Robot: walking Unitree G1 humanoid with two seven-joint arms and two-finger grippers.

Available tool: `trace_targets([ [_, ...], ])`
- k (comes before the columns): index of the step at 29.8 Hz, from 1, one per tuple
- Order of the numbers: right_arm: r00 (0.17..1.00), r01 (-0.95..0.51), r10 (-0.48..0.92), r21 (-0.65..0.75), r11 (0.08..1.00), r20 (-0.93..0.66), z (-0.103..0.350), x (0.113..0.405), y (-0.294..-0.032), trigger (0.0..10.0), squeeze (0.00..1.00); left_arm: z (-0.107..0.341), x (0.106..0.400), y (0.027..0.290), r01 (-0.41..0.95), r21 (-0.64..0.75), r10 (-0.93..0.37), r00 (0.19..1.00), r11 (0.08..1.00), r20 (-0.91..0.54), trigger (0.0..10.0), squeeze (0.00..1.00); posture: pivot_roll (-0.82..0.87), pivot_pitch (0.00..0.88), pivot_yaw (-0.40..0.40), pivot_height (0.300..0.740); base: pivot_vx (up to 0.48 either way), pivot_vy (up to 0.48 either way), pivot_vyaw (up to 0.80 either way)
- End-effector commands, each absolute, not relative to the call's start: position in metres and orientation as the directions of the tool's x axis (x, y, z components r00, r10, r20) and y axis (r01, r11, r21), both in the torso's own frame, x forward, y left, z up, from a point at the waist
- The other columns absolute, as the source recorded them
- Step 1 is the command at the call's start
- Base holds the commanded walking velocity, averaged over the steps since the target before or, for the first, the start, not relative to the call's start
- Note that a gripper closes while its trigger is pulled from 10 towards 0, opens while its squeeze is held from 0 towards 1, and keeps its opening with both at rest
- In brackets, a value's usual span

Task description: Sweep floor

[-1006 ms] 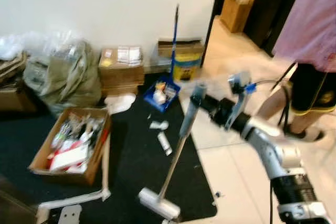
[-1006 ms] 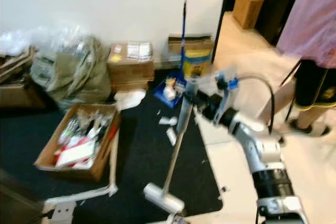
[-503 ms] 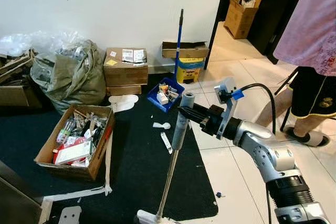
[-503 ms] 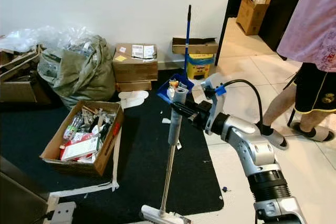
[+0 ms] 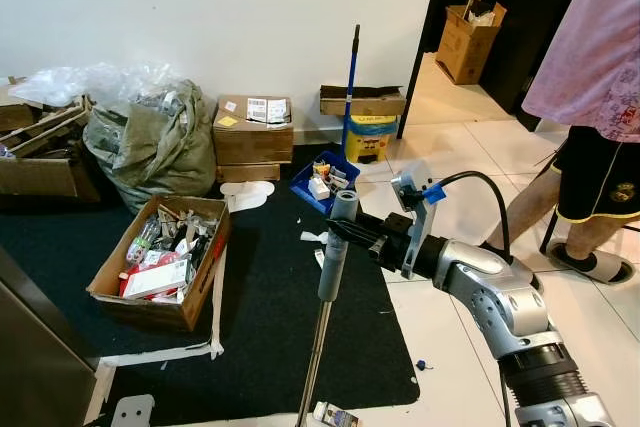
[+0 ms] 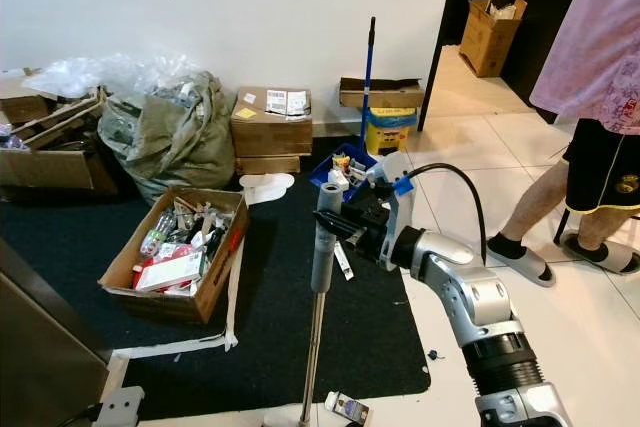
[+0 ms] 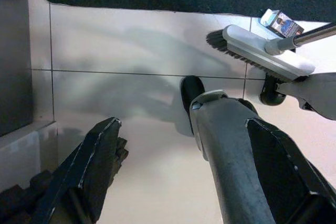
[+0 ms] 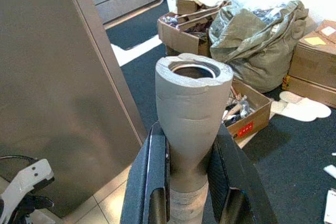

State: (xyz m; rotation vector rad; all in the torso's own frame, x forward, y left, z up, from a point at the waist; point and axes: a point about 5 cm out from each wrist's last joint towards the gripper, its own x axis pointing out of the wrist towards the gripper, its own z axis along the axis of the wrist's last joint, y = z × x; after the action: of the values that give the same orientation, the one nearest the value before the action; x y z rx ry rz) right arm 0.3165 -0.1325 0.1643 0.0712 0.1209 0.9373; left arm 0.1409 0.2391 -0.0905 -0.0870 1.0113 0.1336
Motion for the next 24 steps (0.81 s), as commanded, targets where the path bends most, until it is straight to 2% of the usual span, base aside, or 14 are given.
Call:
trace_targets([
  [1,0.576,-0.811,0.814,0.075,0.58,-0.068,0.1701,0.3169,-0.1302,10.0,0.0,-0.0931,0.1352,0.2382,-0.151,-0.009,0.069,0.5,0.988,-0.863,10.0,0.0,-0.07,0.059,-0.005,0.74,-0.3,0.0,0.0],
  [20,0.578,-0.808,0.811,0.072,0.584,-0.087,0.1668,0.3165,-0.1309,10.0,0.0,-0.0931,0.135,0.2385,-0.152,-0.009,0.069,0.499,0.988,-0.864,10.0,0.0,-0.07,0.062,-0.004,0.74,-0.294,0.0,0.0],
  [24,0.575,-0.811,0.812,0.063,0.582,-0.1,0.1642,0.3157,-0.1307,10.0,0.0,-0.0927,0.1354,0.2385,-0.137,-0.011,0.06,0.504,0.991,-0.862,10.0,0.0,-0.06,0.065,-0.006,0.74,-0.12,0.0,0.0],
])
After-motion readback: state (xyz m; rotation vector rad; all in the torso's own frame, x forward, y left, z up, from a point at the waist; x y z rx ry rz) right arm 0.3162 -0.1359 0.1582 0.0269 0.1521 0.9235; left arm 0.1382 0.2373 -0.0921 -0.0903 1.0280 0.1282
